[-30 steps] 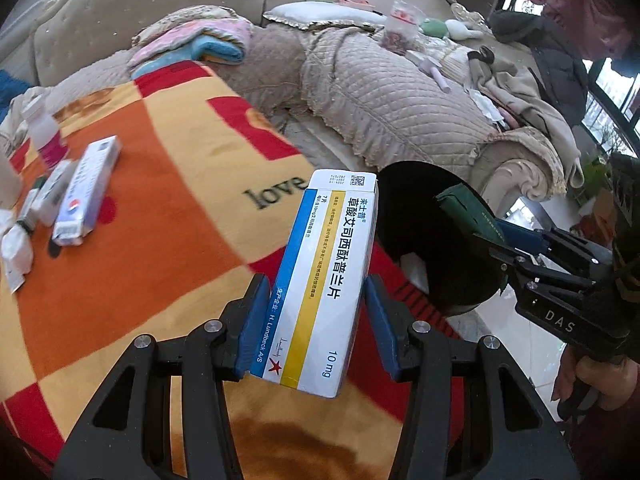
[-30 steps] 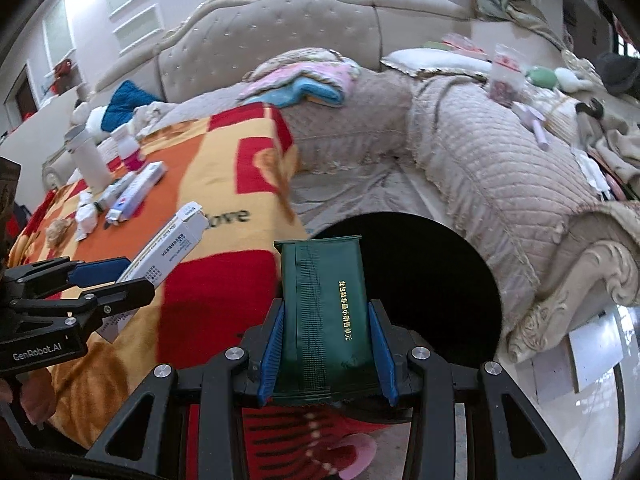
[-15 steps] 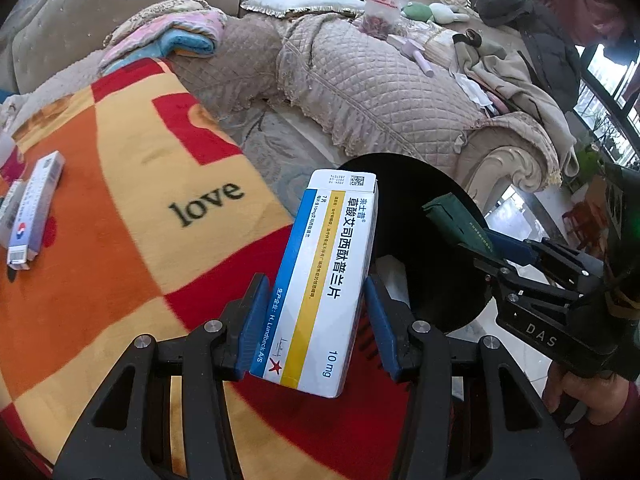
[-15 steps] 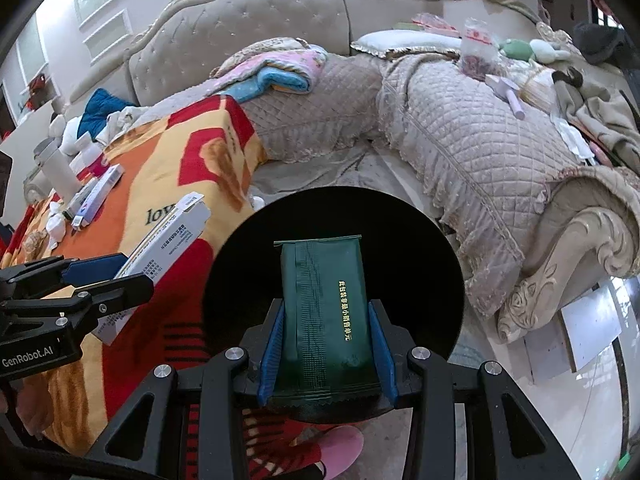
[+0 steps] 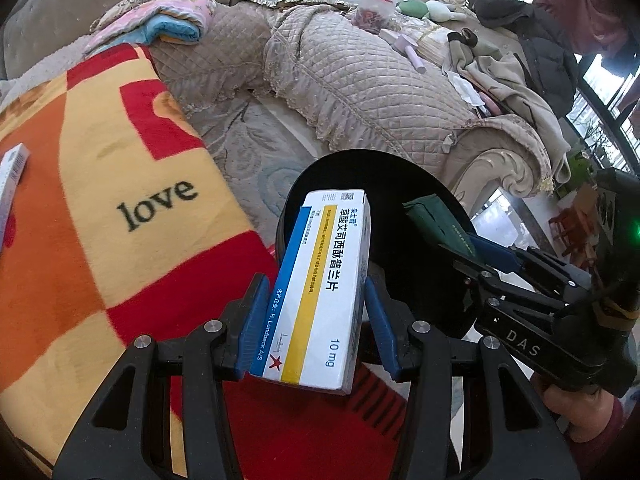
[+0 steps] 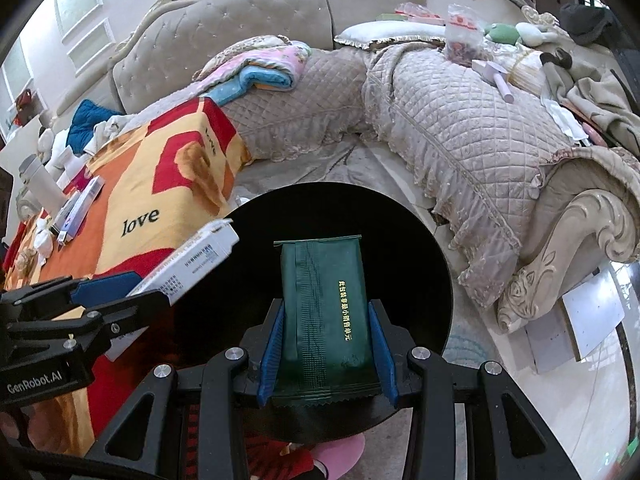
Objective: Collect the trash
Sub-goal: 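Open both tools to drop the box and pouch into the bin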
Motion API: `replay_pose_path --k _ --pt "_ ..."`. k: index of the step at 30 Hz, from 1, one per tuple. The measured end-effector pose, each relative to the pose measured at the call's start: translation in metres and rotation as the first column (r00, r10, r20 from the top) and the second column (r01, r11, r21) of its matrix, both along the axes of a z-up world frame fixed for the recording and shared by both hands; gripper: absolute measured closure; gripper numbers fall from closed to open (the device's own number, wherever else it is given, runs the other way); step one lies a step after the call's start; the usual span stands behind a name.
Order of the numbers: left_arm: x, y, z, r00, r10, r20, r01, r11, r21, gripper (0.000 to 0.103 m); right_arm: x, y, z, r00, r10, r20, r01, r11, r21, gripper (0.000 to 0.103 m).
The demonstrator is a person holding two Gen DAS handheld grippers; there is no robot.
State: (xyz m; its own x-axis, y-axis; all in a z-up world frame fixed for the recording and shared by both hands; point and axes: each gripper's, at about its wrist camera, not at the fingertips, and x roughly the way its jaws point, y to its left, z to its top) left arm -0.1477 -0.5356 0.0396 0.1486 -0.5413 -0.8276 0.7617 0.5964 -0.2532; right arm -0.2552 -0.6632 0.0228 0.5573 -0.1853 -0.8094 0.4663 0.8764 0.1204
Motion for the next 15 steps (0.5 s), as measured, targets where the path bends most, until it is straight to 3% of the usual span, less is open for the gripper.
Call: replay_pose_path --k 4,11,15 --pt "0.0011 0.0005 -0.0013 1.000 -0.006 -0.011 0.006 1.000 -0.017 0.056 -0.0001 -0.0059 -0.0010 1.000 -0.031 0.000 0.031 1.000 -0.003 0.053" --pt "0.0094 0.0070 -0.0033 0.996 0.007 -0.094 -0.010 0.999 -0.036 0.054 -0.0019 -0.0060 -0.0057 0.999 -0.038 -0.019 0.038 0.999 0.016 0.052" --pt "0.0078 0.0085 -0.0022 0.995 0.010 -0.099 -0.015 0.999 -0.044 0.053 -0.0032 -0.0041 -0.0056 0.999 -0.039 -0.020 0.040 0.999 0.015 0.052"
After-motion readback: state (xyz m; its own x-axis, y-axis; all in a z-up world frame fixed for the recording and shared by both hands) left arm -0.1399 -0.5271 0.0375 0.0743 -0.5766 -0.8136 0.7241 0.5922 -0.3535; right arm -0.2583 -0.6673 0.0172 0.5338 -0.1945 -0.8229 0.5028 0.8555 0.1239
